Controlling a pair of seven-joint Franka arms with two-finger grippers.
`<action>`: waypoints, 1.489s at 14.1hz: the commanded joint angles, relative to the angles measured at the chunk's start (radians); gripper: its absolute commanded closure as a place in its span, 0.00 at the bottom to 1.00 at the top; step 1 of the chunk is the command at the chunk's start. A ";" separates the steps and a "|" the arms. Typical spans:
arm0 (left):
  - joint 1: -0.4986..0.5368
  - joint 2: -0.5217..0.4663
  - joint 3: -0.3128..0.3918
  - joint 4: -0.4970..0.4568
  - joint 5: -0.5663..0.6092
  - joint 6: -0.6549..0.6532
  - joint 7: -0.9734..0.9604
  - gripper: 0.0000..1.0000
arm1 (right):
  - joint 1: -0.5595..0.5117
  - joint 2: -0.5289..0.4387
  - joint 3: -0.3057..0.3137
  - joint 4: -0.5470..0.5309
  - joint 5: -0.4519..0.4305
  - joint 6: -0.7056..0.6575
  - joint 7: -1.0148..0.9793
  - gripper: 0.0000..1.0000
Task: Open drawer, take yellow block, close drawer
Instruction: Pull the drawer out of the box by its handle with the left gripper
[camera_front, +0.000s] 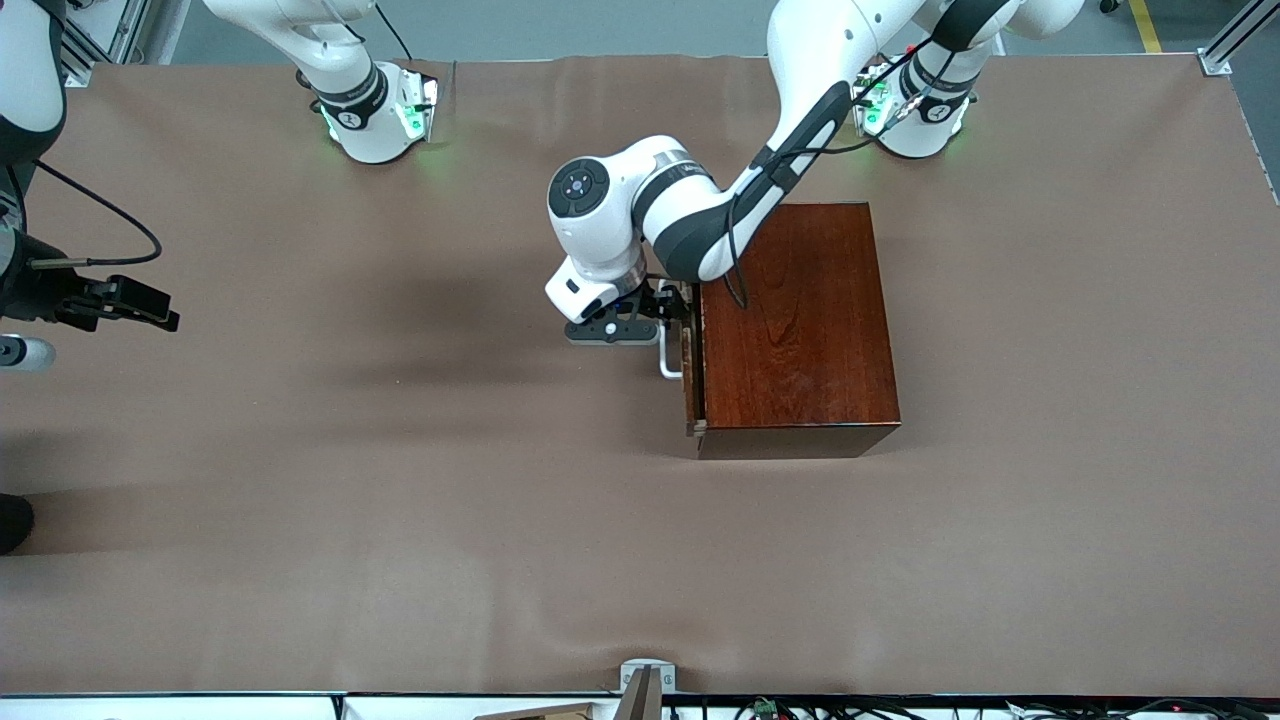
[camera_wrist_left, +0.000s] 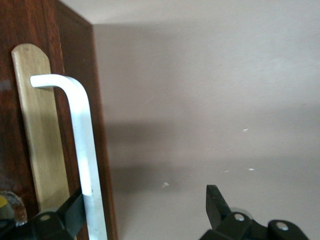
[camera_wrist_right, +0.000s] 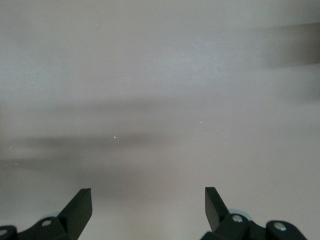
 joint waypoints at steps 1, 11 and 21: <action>-0.009 0.009 -0.006 0.018 0.012 0.065 -0.008 0.00 | 0.001 0.000 -0.002 0.004 0.007 -0.005 -0.003 0.00; -0.058 0.026 -0.009 0.018 -0.029 0.162 -0.006 0.00 | 0.001 0.000 -0.002 0.004 0.007 -0.005 -0.003 0.00; -0.083 0.050 -0.009 0.020 -0.092 0.329 -0.002 0.00 | 0.050 0.070 -0.002 0.005 0.005 0.061 -0.003 0.00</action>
